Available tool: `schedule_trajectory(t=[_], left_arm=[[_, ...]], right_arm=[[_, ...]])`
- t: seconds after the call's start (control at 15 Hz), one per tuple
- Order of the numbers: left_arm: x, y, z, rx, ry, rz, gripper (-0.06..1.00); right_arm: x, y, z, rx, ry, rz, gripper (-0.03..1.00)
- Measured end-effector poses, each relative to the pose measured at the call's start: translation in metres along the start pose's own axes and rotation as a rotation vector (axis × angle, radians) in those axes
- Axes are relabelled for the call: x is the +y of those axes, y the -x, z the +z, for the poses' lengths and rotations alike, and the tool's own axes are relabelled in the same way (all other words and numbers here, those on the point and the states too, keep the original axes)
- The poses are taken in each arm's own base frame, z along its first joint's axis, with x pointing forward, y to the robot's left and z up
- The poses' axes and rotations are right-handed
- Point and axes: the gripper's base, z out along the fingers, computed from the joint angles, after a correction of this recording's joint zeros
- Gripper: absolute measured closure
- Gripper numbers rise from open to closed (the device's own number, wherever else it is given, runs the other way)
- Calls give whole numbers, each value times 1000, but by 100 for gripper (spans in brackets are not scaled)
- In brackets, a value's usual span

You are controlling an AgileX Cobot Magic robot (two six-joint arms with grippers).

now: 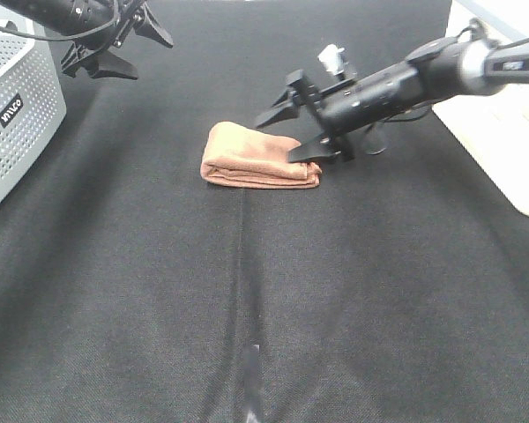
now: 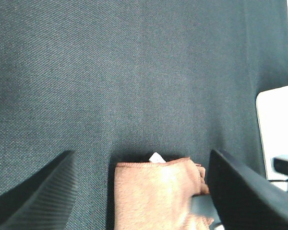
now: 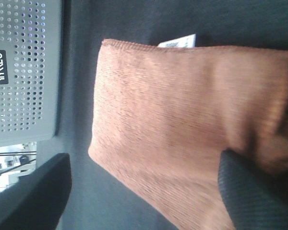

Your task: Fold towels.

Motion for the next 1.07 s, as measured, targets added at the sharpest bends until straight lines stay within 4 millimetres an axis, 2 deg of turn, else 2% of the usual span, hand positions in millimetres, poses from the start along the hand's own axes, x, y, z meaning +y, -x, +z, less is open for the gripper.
schedule_trajectory(t=[0.2, 0.33, 0.4, 0.53, 0.73, 0.87, 1.07], left_arm=[[0, -6, 0, 71, 1, 5, 23], [-3, -12, -5, 144, 4, 57, 23], [-12, -13, -19, 177, 11, 120, 23], [-29, -12, -47, 199, 44, 196, 23], [-57, -8, -102, 155, 187, 360, 23], [-75, -8, -131, 91, 269, 443, 23], [-94, -21, -171, 49, 342, 506, 23]], right_arm=[[14, 4, -30, 13, -90, -100, 17], [37, 3, -49, 32, -143, -156, 17], [55, 1, -64, 50, -189, -184, 17], [76, -5, -84, 77, -233, -211, 17], [109, -16, -113, 109, -291, -229, 17], [126, -20, -130, 74, -341, -231, 17], [149, -30, -160, 19, -467, -247, 17]])
